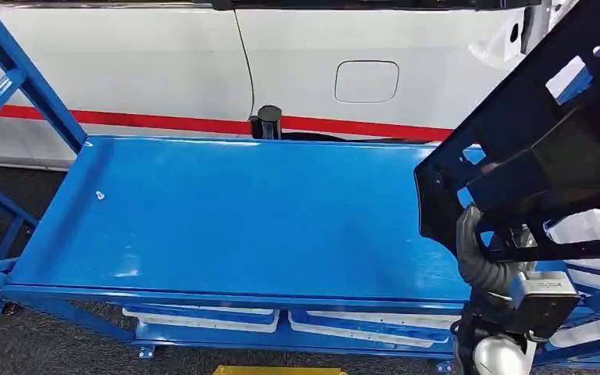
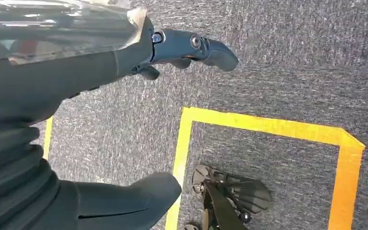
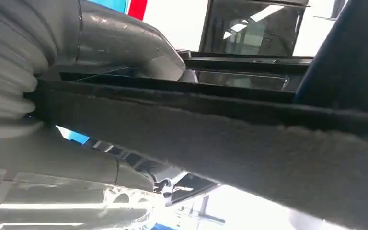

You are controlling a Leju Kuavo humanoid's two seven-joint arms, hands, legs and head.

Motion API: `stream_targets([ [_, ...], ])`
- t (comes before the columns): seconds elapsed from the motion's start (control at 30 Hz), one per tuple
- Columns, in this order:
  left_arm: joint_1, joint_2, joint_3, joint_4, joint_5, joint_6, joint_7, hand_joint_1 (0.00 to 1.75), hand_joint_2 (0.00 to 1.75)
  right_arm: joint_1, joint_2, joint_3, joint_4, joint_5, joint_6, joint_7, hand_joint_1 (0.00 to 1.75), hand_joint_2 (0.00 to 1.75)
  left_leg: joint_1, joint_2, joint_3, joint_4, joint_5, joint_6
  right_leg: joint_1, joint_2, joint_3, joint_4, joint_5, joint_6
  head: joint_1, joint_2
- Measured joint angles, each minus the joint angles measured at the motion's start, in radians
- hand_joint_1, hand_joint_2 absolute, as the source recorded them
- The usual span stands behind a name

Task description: Take the parts from the cabinet and place them on the table.

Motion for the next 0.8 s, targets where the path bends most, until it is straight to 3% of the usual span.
stream_targets([
  [0.17,0.0,0.0,0.009,0.0,0.001,-0.001,0.0,0.0,1.75,-0.001,0.01,0.0,0.0,0.005,0.001,0.003,1.75,1.75,-0.006,0.0,0.0,0.001,-0.003,0.004,-0.006,0.0,0.0,0.0,0.001,0.002,0.0,0.0],
  [0.23,0.0,0.003,0.008,0.0,-0.003,-0.018,-0.005,0.0,1.75,-0.001,0.013,-0.001,0.0,0.014,-0.002,0.008,1.75,1.75,-0.01,0.0,0.0,0.002,-0.004,0.008,-0.01,0.0,0.0,-0.002,0.001,0.01,0.0,0.0],
  [0.3,0.0,0.008,0.008,0.0,-0.01,-0.029,-0.016,0.0,1.75,-0.001,0.014,-0.003,-0.001,0.019,-0.007,0.009,1.75,1.75,-0.013,0.0,-0.001,0.0,-0.004,0.014,-0.013,0.0,0.001,-0.007,0.004,0.015,0.0,0.0],
  [0.33,0.0,0.009,0.008,0.0,-0.011,-0.032,-0.018,0.0,1.75,0.0,0.014,-0.003,-0.004,0.019,-0.009,0.01,1.75,1.75,-0.005,0.0,0.016,-0.014,0.005,0.025,-0.013,0.0,0.001,-0.004,-0.001,0.021,0.0,0.0],
  [0.37,0.001,0.009,0.008,0.0,-0.011,-0.034,-0.018,0.0,1.75,0.001,0.013,-0.006,-0.004,0.019,-0.01,0.01,1.75,1.75,-0.003,0.004,0.022,-0.022,0.007,0.029,-0.015,-0.001,-0.009,0.016,-0.01,0.019,0.003,0.0],
  [0.4,0.001,0.01,0.008,0.0,-0.011,-0.034,-0.018,0.0,1.75,0.0,0.013,-0.006,-0.005,0.02,-0.011,0.01,1.75,1.75,-0.001,0.005,0.025,-0.025,0.01,0.034,-0.014,-0.001,-0.036,0.074,-0.037,0.011,0.006,0.0],
  [0.47,0.001,0.011,0.008,0.0,-0.011,-0.035,-0.018,0.0,1.75,0.002,0.013,-0.007,-0.006,0.02,-0.012,0.01,1.75,1.75,-0.003,0.005,0.025,-0.025,0.009,0.035,-0.013,0.0,-0.127,0.245,-0.097,0.002,0.007,0.0],
  [0.5,0.001,0.011,0.008,0.0,-0.011,-0.036,-0.018,0.0,1.75,0.004,0.013,-0.009,-0.006,0.019,-0.013,0.01,1.75,1.75,-0.004,0.005,0.025,-0.024,0.008,0.036,-0.012,0.0,-0.17,0.318,-0.115,0.003,0.006,0.0],
  [0.53,0.002,0.012,0.008,0.0,-0.011,-0.037,-0.018,0.0,1.75,0.005,0.012,-0.01,-0.006,0.019,-0.014,0.01,1.75,1.75,-0.004,0.003,0.026,-0.024,0.007,0.035,-0.011,0.0,-0.19,0.34,-0.111,0.009,0.007,0.0],
  [0.57,0.003,0.012,0.008,0.0,-0.011,-0.037,-0.018,0.0,1.75,0.005,0.012,-0.01,-0.006,0.019,-0.015,0.01,1.75,1.75,-0.002,0.001,0.029,-0.024,0.004,0.032,-0.012,0.0,-0.183,0.309,-0.089,0.017,0.007,0.0],
  [0.63,0.003,0.011,0.008,0.0,-0.011,-0.037,-0.018,0.0,1.75,0.005,0.012,-0.01,-0.006,0.019,-0.015,0.01,1.75,1.75,0.002,-0.004,0.041,-0.023,-0.004,0.021,-0.015,-0.001,-0.104,0.128,-0.002,0.038,0.008,0.0],
  [0.67,0.003,0.011,0.008,0.0,-0.011,-0.037,-0.018,0.0,1.75,0.005,0.012,-0.01,-0.006,0.019,-0.015,0.01,1.75,1.75,0.003,-0.006,0.045,-0.021,-0.009,0.013,-0.016,-0.002,-0.063,0.041,0.031,0.043,0.01,0.0],
  [0.7,0.003,0.014,0.008,0.0,-0.011,-0.037,-0.018,0.0,1.75,0.005,0.012,-0.011,-0.006,0.019,-0.015,0.01,1.75,1.75,-0.007,-0.007,0.043,-0.015,-0.016,0.004,-0.011,-0.003,-0.054,0.028,0.033,0.031,0.011,0.0],
  [0.73,0.003,0.014,0.008,0.0,-0.012,-0.037,-0.018,0.0,1.75,0.005,0.012,-0.01,-0.007,0.019,-0.015,0.011,1.75,1.75,-0.005,-0.006,0.042,-0.015,-0.018,-0.001,-0.009,-0.001,-0.055,0.025,0.035,0.017,0.011,0.0],
  [0.8,0.004,0.014,0.008,0.0,-0.022,-0.044,-0.018,0.0,1.75,0.01,0.01,-0.014,-0.008,0.019,-0.022,0.011,1.75,1.75,-0.001,-0.006,0.045,-0.022,-0.012,-0.01,-0.004,0.001,-0.059,0.029,0.036,0.004,0.008,0.0],
])
